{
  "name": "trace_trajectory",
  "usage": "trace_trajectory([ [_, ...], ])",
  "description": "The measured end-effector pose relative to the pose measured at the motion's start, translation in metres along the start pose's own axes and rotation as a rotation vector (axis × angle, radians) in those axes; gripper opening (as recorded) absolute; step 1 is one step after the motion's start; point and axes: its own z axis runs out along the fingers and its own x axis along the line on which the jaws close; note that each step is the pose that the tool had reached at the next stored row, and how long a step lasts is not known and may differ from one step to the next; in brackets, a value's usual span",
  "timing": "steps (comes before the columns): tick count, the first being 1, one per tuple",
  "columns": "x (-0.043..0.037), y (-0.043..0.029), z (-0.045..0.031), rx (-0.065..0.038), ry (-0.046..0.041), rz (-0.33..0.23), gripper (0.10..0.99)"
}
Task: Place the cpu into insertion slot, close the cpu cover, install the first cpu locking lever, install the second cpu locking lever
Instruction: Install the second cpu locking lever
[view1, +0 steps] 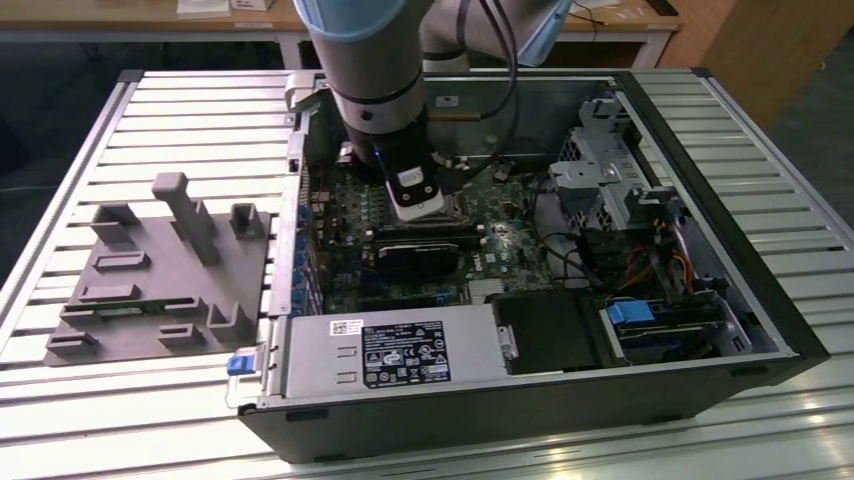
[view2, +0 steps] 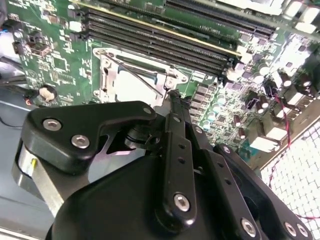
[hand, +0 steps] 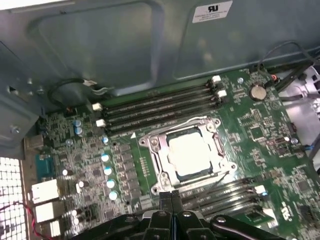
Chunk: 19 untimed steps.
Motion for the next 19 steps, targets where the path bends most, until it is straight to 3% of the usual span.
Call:
trace_trajectory([
  [4, -0.0046, 0.0018, -0.0011, 0.011, -0.0032, -0.001, 0.106],
  [14, -0.0223, 0.0066, 0.0011, 0.025, -0.0057, 0.002, 0.106],
  [19, -0.0241, 0.007, 0.0021, 0.03, -0.0065, 0.002, 0.106],
])
